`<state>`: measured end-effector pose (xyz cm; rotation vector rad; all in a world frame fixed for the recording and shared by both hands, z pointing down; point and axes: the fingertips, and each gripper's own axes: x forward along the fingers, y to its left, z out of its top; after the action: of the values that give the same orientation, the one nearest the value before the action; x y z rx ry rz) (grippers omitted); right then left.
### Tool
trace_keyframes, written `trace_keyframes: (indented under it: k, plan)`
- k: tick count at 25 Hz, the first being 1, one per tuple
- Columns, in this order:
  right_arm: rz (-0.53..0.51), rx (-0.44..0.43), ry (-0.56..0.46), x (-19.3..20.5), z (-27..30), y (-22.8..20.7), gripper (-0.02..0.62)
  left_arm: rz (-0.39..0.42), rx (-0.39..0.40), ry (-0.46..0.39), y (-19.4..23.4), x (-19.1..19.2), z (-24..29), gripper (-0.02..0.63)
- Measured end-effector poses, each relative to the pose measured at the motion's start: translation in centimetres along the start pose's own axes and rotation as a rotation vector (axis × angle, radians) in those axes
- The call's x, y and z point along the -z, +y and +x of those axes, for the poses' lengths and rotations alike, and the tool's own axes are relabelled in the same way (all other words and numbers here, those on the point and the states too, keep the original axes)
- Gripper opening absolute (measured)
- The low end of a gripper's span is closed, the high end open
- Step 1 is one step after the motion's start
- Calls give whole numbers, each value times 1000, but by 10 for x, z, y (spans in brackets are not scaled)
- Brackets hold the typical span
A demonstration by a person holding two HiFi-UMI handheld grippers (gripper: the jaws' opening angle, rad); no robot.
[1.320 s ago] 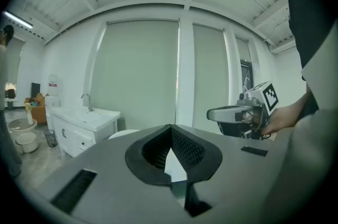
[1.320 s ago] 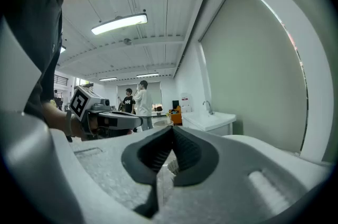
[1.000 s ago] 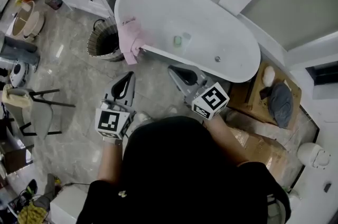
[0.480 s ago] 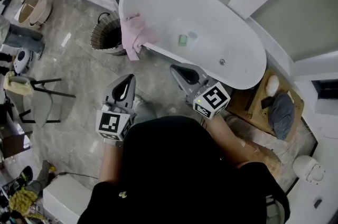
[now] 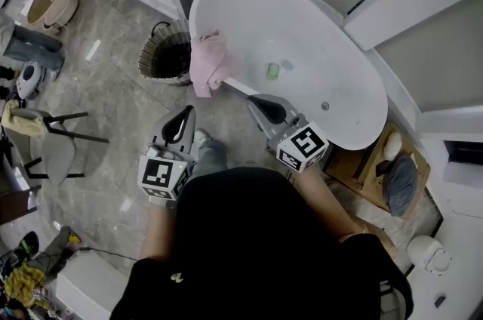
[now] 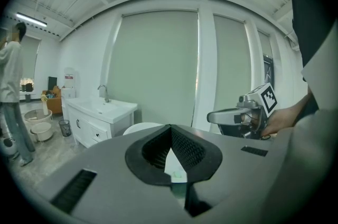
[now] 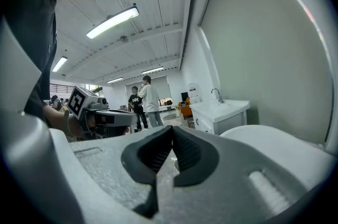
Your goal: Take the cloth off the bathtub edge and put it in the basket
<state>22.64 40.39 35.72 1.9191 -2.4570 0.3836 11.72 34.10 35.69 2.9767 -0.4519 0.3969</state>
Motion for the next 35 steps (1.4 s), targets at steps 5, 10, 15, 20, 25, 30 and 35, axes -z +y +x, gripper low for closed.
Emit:
trace_keyframes:
  k: [5,10,15,20,25,30,35]
  plan:
    - [-12,8,37,-8,86,-10,-3,-13,-10,4,88,-6,4,12]
    - [-25,6,83,-10,168,-17,-3,-40,-45,16,171,-2,-5,12]
    - [-22,2,139,-5,229,-19,-2,-78,-87,24,228,9,-23,12]
    - [-21,-4,219,13,264,-26,55,-112,-128,41,251,20,-34,12]
    - [-20,-25,313,39,293,-43,96,-143,-166,61,264,26,-34,12]
    - [-19,-49,416,77,314,-70,124,-182,-207,107,266,35,-25,12]
    - [-9,-61,527,134,329,-108,169,-200,-259,170,264,50,-12,12]
